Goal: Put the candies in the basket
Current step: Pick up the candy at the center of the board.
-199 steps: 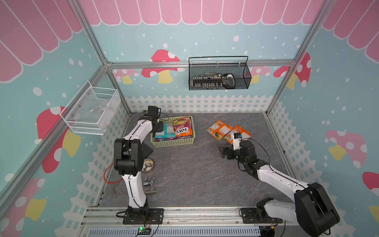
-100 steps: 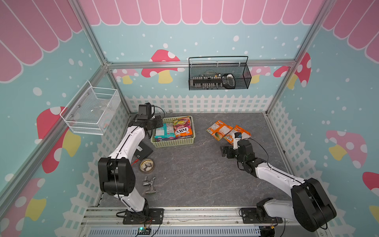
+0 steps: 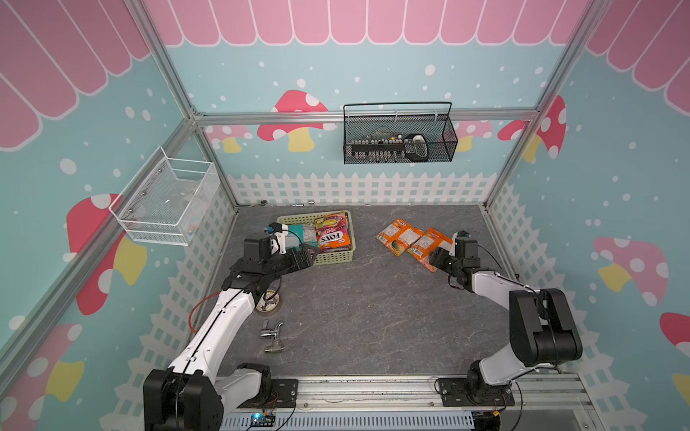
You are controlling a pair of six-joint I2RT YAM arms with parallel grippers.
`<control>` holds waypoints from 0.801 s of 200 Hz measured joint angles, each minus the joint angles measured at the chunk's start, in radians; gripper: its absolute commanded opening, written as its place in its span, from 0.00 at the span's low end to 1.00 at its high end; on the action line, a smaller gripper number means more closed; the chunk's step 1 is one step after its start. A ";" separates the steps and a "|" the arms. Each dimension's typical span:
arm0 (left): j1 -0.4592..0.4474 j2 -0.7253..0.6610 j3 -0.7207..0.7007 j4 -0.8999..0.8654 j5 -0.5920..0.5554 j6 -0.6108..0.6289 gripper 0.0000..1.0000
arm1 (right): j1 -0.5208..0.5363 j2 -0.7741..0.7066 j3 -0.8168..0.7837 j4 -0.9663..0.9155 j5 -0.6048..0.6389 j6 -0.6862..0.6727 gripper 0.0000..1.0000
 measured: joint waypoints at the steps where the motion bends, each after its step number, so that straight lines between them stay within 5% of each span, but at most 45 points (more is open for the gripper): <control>1: 0.000 -0.005 -0.004 0.001 0.003 0.000 0.99 | -0.002 0.002 0.001 0.000 0.000 0.001 0.65; 124: -0.003 -0.117 -0.116 0.027 0.094 0.039 0.99 | -0.085 0.222 0.062 0.140 -0.135 0.115 0.68; 160: -0.003 -0.117 -0.116 0.027 0.093 0.042 0.99 | -0.092 0.267 0.066 0.232 -0.158 0.154 0.51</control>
